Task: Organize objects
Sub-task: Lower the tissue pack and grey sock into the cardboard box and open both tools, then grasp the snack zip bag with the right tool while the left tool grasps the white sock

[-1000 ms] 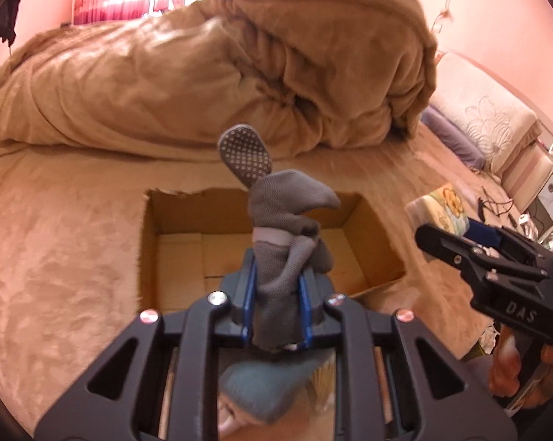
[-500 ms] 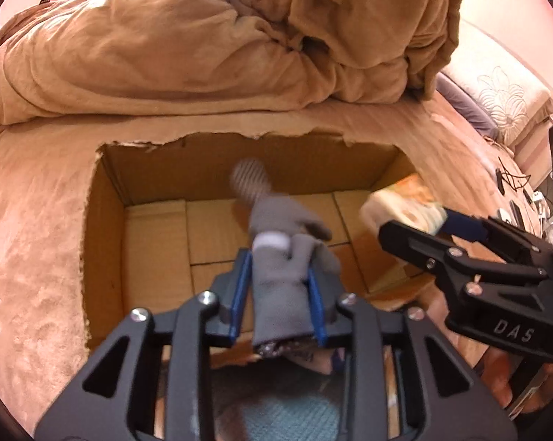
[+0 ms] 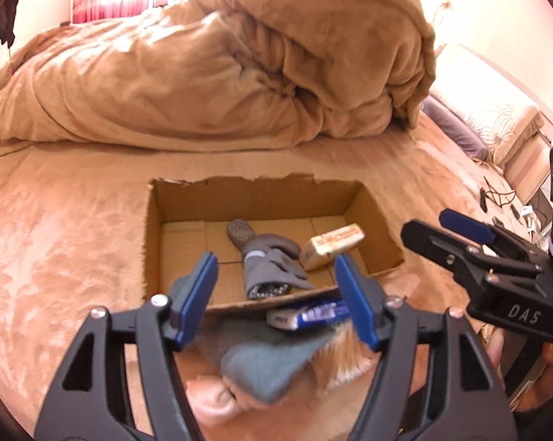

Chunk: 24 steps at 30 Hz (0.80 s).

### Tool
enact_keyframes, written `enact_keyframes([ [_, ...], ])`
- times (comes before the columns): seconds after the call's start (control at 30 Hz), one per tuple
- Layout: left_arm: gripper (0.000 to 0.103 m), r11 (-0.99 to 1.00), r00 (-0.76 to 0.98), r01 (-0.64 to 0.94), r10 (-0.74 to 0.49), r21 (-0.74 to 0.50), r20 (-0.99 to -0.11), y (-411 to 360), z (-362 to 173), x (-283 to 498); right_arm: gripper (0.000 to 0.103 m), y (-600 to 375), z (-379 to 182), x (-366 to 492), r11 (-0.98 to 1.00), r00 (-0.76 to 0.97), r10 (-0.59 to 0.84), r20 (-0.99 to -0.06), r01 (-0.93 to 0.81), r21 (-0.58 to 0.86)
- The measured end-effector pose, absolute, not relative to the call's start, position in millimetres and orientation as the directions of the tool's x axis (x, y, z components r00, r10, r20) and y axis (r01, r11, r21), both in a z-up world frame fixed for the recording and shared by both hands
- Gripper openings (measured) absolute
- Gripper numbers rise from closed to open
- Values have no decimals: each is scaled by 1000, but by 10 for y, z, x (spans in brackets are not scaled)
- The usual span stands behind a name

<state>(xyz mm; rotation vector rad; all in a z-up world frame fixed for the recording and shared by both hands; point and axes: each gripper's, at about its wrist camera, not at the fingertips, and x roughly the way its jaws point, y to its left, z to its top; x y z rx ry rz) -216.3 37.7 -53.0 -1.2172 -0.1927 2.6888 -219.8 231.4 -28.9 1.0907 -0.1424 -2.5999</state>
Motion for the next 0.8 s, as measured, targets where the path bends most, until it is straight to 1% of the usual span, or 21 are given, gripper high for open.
enact_keyframes([
  [0.23, 71, -977, -690, -84, 199, -197, -696, 243, -240, -1715, 85, 2361, 36, -1801, -948, -698, -318, -642, 258, 188],
  [0.4, 77, -978, -724, -67, 184, -198, -665, 156, -86, -1349, 85, 2418, 194, -1504, -950, -722, -310, -619, 260, 173],
  [0.5, 79, -978, -737, -61, 179, -199, -652, 118, -38, -1143, 85, 2428, 222, -1340, -951, -727, -306, -614, 263, 162],
  [0.63, 90, -976, -747, -36, 169, -215, -643, 67, -104, -923, 85, 2405, 199, -1171, -951, -731, -301, -613, 276, 138],
  [0.8, 91, -975, -725, -6, 157, -222, -671, 36, -351, -805, 85, 2386, 60, -988, -952, -724, -298, -622, 276, 134],
])
